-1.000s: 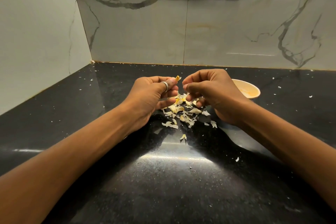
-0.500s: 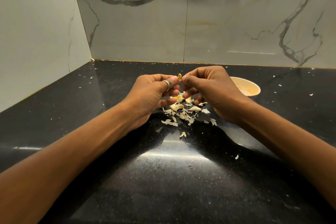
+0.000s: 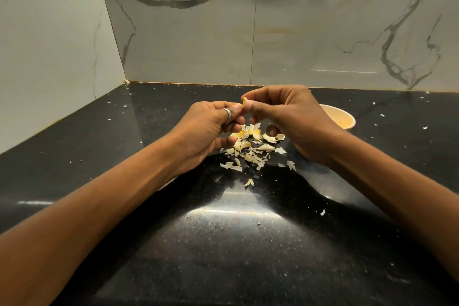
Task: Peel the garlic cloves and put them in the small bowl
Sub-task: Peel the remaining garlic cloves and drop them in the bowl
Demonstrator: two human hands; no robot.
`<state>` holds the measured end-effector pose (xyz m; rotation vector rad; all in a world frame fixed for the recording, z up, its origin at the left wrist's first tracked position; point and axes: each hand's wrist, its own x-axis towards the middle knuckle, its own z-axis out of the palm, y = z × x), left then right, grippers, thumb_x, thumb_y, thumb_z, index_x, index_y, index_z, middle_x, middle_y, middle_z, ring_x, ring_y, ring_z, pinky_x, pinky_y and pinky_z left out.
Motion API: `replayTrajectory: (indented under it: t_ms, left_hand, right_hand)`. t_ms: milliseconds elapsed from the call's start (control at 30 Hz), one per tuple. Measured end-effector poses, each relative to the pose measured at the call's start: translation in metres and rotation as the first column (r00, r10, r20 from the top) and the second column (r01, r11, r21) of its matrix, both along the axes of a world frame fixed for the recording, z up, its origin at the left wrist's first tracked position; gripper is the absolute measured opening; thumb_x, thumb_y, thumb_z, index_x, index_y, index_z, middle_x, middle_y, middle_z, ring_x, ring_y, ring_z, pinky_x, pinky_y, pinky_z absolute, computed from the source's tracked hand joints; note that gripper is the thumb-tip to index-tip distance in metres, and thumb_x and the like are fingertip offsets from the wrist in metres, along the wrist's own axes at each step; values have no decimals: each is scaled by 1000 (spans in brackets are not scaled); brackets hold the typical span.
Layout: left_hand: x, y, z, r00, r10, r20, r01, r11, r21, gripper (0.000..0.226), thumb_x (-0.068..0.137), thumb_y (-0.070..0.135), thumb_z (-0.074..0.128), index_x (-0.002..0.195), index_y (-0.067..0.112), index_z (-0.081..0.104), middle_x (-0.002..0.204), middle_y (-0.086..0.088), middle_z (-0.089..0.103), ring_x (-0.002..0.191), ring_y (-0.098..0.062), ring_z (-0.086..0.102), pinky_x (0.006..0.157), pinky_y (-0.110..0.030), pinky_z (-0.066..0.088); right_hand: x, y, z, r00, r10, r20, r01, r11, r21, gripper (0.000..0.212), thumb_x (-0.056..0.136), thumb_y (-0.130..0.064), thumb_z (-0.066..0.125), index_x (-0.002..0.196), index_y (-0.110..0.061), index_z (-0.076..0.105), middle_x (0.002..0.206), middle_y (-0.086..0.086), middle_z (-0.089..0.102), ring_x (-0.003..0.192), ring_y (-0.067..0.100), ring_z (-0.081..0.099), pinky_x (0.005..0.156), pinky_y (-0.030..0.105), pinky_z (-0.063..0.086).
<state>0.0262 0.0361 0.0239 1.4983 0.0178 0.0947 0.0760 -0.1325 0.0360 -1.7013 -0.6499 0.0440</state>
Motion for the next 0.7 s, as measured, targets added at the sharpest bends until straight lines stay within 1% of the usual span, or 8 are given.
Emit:
replayTrajectory:
  t_ms: [100, 167, 267, 333, 433, 500, 600, 700]
  left_hand:
    - [0, 2, 0, 999, -44, -9, 44, 999, 25, 17, 100, 20, 58, 100, 10, 72, 75, 2, 62, 62, -4, 55, 51, -19, 48]
    - [-1, 2, 1, 1000, 6, 12, -7, 994, 108, 17, 100, 21, 60, 100, 9, 72, 76, 0, 64, 64, -6, 56, 51, -20, 49]
    - [-2, 3, 0, 970, 136, 202, -204, 905, 372, 14, 94, 29, 68, 98, 17, 74, 86, -2, 70, 71, -7, 61, 50, -18, 49]
    - [-3, 4, -2, 936, 143, 320, -283, 847, 449, 10, 91, 30, 71, 96, 22, 74, 87, -5, 71, 74, -9, 64, 51, -18, 50]
    - [-2, 4, -3, 931, 144, 334, -288, 853, 434, 4, 92, 23, 71, 92, 22, 75, 85, -7, 71, 70, -8, 66, 50, -20, 53]
    - [-2, 3, -3, 937, 155, 313, -282, 865, 415, 5, 93, 19, 70, 91, 19, 75, 86, -9, 72, 70, -8, 67, 50, -22, 54]
    - [-4, 3, -2, 947, 148, 287, -260, 876, 406, 9, 93, 14, 68, 92, 13, 76, 85, -8, 73, 72, -10, 68, 51, -23, 54]
    - [-5, 4, -1, 951, 144, 272, -249, 880, 405, 14, 94, 9, 64, 88, 12, 76, 82, -5, 73, 71, -10, 68, 51, -24, 54]
  right_hand:
    - [2, -2, -1, 1000, 19, 17, -18, 999, -37, 18, 91, -15, 72, 107, -6, 73, 90, 8, 74, 74, 8, 64, 53, 19, 48]
    - [4, -3, -1, 999, 26, 23, -24, 998, -65, 17, 91, -17, 72, 105, -7, 74, 92, 10, 74, 77, 10, 66, 55, 20, 48]
    - [5, -3, 0, 999, 5, 49, 0, 996, -91, 16, 92, -17, 71, 104, -7, 74, 90, 12, 75, 76, 12, 67, 55, 20, 50]
    - [6, -2, -1, 990, -29, 135, 48, 988, -145, 14, 93, -18, 71, 102, -8, 75, 86, 10, 75, 74, 12, 69, 56, 21, 53]
    - [7, 0, -4, 955, -38, 293, 110, 965, -237, 12, 93, -18, 71, 102, -11, 75, 84, 4, 76, 76, 12, 73, 58, 28, 59]
    - [7, 1, -6, 940, -27, 340, 118, 961, -249, 10, 94, -14, 69, 101, -10, 75, 85, 3, 75, 75, 9, 74, 59, 27, 60]
    - [5, 2, -8, 901, -21, 434, 150, 953, -265, 9, 95, -12, 69, 99, -8, 76, 81, 2, 75, 66, 5, 72, 58, 24, 60]
    - [4, 4, -11, 844, 3, 536, 177, 942, -285, 9, 94, -11, 69, 97, -10, 78, 78, 0, 75, 65, 7, 72, 64, 31, 60]
